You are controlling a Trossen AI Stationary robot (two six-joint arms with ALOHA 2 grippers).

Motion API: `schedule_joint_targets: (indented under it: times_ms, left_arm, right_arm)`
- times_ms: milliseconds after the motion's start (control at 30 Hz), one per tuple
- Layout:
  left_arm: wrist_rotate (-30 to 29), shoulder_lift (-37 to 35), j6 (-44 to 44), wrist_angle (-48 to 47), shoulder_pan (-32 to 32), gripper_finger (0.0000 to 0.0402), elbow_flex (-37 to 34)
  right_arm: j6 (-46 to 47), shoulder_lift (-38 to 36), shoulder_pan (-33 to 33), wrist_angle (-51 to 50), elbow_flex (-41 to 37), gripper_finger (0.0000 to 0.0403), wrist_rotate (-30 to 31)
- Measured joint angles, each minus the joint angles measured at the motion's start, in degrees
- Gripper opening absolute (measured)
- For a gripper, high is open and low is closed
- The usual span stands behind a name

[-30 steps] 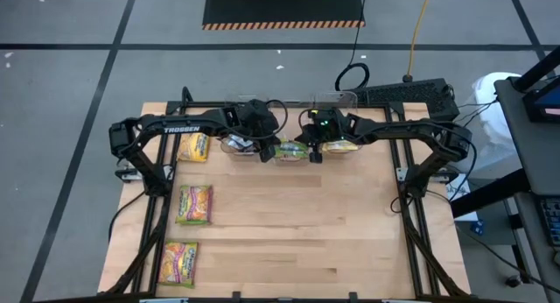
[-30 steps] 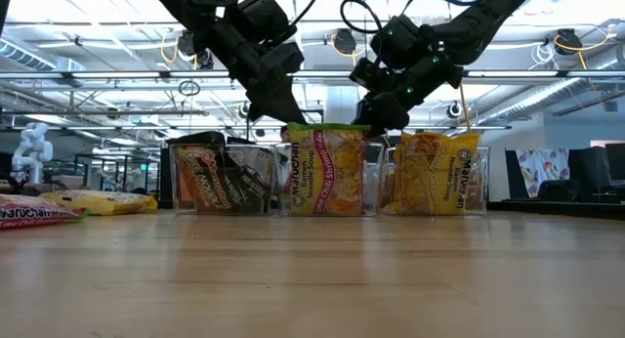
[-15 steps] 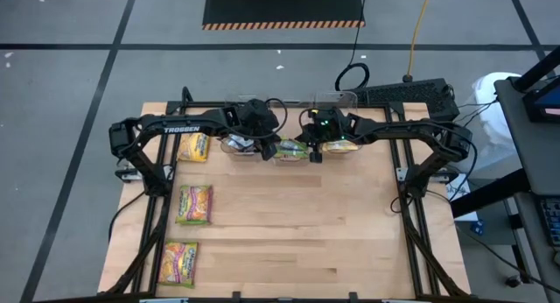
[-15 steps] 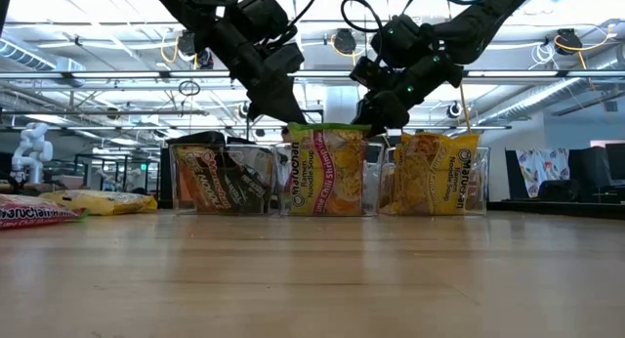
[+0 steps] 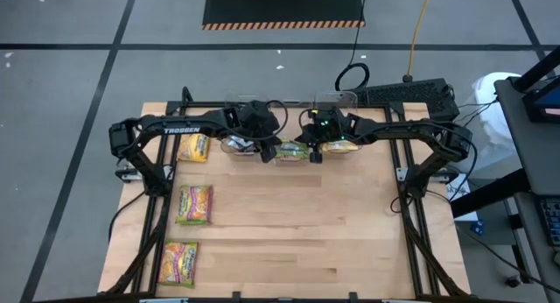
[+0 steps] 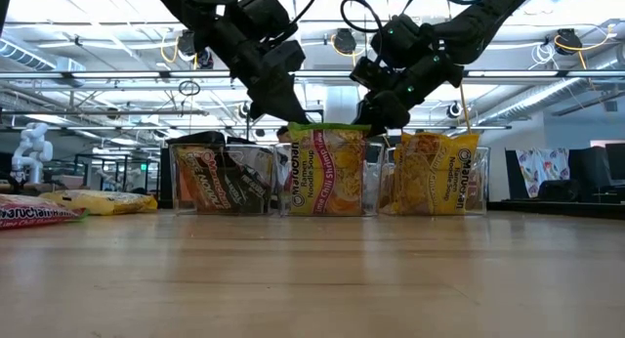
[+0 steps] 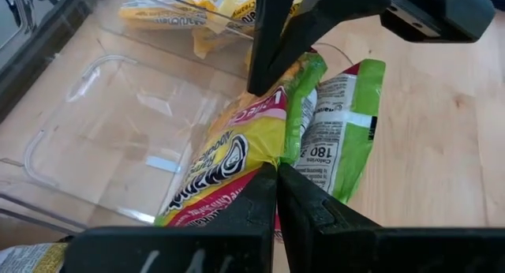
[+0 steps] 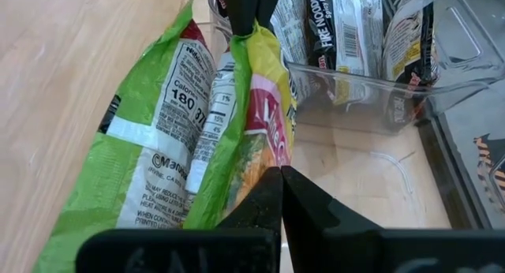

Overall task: Sort Maruchan noodles
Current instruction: Put the green noodle pack into the middle transparent bin

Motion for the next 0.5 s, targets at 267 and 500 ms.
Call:
schedule_joint_targets:
  times_ms: [267, 500]
  left_arm:
    - [0.15, 0.00, 2.45, -0.22, 0.00, 0.0013, 0.00]
    - [0.18, 0.00, 2.76, -0.11, 0.00, 0.0016, 0.00]
  right_arm:
    - [0.00, 0.00, 0.00, -0.09, 0.00, 0.0000, 0.00]
    - [0.00, 0.00, 0.00, -0.70, 0.00, 0.0000, 0.00]
